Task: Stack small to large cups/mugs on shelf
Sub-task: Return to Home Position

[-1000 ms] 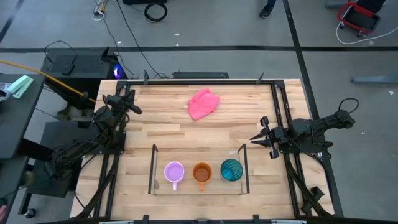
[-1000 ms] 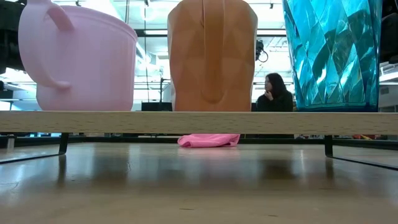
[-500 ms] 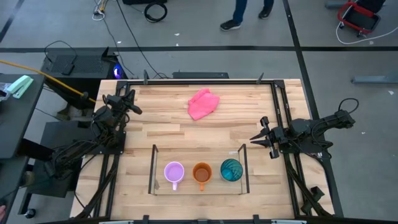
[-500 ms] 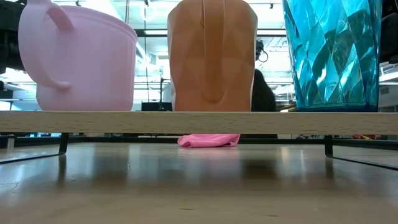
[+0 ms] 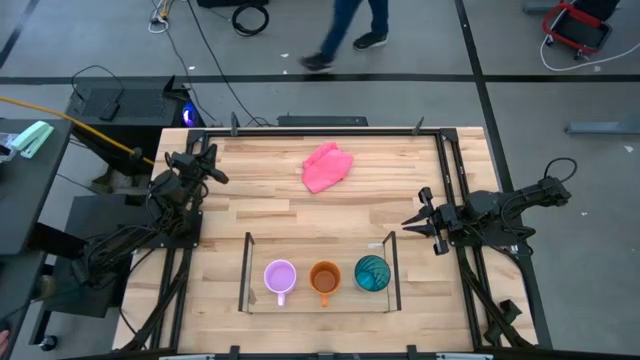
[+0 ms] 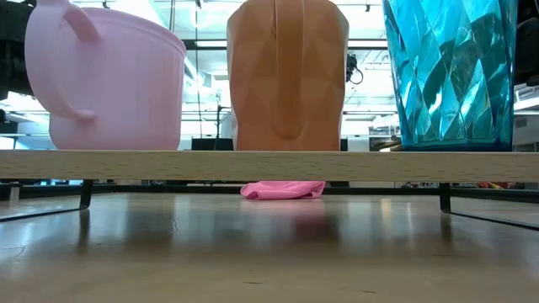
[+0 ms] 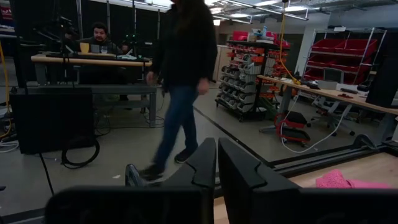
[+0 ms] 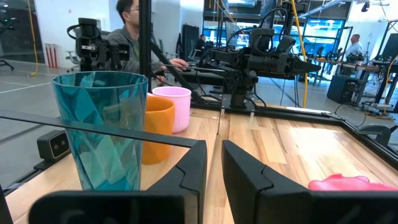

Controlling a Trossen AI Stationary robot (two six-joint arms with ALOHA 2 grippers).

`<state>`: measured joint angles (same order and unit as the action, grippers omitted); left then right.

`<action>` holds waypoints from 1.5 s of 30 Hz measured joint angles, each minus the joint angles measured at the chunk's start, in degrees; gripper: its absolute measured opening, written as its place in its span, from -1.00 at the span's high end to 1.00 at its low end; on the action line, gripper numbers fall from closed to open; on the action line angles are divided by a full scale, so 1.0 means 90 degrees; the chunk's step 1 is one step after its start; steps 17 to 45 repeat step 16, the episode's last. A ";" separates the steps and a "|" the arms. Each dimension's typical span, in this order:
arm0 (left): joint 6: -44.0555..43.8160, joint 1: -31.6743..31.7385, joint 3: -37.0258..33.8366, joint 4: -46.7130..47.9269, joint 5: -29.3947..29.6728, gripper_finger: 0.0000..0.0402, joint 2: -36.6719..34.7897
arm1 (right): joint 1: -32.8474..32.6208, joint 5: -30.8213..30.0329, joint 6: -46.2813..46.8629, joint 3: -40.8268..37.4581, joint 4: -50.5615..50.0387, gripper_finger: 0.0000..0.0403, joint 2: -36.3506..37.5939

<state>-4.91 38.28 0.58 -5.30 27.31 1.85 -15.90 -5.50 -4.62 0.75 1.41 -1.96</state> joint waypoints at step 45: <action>0.0006 0.0001 0.0000 0.0001 -0.0001 0.85 0.0000 | 0.0000 0.0000 0.0000 0.0000 0.0000 0.71 0.0000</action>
